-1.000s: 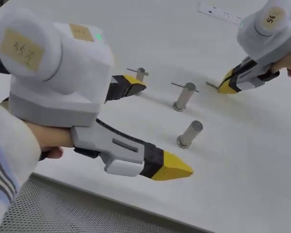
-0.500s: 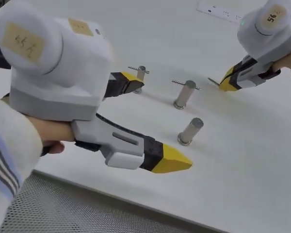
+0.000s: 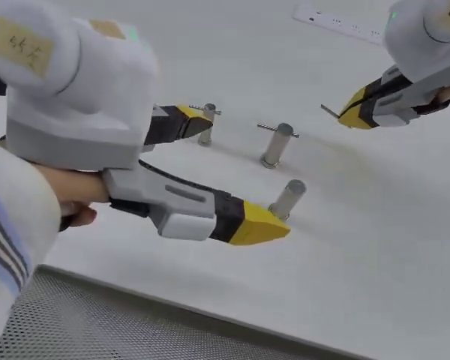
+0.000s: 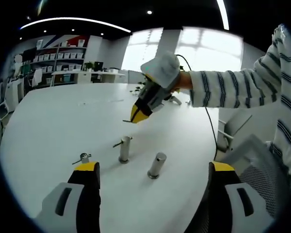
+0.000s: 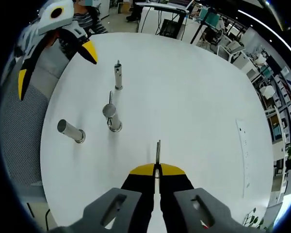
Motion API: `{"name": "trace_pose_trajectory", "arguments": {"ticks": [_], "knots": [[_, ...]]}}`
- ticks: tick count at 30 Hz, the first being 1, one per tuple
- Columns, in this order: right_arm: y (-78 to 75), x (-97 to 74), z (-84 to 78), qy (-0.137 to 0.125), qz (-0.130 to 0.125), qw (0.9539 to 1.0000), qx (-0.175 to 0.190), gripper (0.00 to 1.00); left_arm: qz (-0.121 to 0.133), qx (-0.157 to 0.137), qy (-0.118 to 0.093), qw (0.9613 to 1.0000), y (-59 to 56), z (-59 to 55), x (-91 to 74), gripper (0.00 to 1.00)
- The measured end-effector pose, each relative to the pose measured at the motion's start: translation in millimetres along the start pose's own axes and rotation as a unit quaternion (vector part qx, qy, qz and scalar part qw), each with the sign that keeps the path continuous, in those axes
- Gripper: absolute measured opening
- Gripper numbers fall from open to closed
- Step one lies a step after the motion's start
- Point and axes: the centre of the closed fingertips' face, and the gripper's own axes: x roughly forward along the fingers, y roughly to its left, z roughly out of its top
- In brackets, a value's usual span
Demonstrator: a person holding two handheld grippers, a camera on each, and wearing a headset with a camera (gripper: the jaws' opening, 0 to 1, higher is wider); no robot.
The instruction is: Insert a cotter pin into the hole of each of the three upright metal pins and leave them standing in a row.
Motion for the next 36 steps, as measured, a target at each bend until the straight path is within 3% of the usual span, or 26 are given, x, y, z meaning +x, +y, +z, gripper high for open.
{"name": "trace_pose_trajectory", "arguments": {"ticks": [9, 10, 18, 23, 25, 30, 31, 32, 33, 34, 36], "knots": [[13.6, -25.4, 22.4, -0.044, -0.027, 0.9983, -0.025, 0.00, -0.007, -0.005, 0.006, 0.9999, -2.6, 0.7, 2.6, 0.83], [16.0, -29.0, 25.4, -0.049, -0.032, 0.9978, -0.031, 0.00, -0.010, -0.009, 0.010, 0.9999, 0.9, 7.9, 4.5, 0.81], [35.8, -45.9, 43.6, -0.075, -0.058, 0.9934, -0.064, 0.00, -0.024, -0.025, -0.008, 0.9994, -1.6, 14.7, 8.9, 0.75], [48.7, -55.7, 55.6, -0.093, -0.065, 0.9908, -0.074, 0.00, -0.028, -0.032, -0.009, 0.9991, 0.8, 18.2, 11.8, 0.70], [52.2, -58.2, 59.1, -0.094, -0.069, 0.9894, -0.086, 0.00, -0.035, -0.047, -0.012, 0.9982, -7.9, 13.4, 9.8, 0.67], [64.9, -62.4, 67.9, -0.100, -0.070, 0.9871, -0.104, 0.00, -0.036, -0.071, -0.018, 0.9967, -12.7, 12.7, 9.6, 0.61], [66.0, -61.0, 67.8, -0.100, -0.070, 0.9867, -0.107, 0.00, -0.037, -0.073, -0.019, 0.9965, -8.4, 20.0, 13.2, 0.58], [69.7, -60.9, 69.3, -0.101, -0.069, 0.9861, -0.113, 0.00, -0.040, -0.082, -0.021, 0.9956, 4.9, 42.0, 24.1, 0.57], [72.3, -61.2, 70.5, -0.101, -0.069, 0.9857, -0.115, 0.00, -0.042, -0.089, -0.023, 0.9948, 5.2, 44.9, 25.6, 0.55], [75.2, -61.1, 72.1, -0.102, -0.069, 0.9852, -0.120, 0.00, -0.043, -0.099, -0.029, 0.9938, 26.7, 46.3, 33.4, 0.53], [78.3, -60.9, 74.4, -0.103, -0.069, 0.9843, -0.126, 0.00, -0.047, -0.102, -0.033, 0.9932, 25.0, 49.2, 34.1, 0.49]]}}
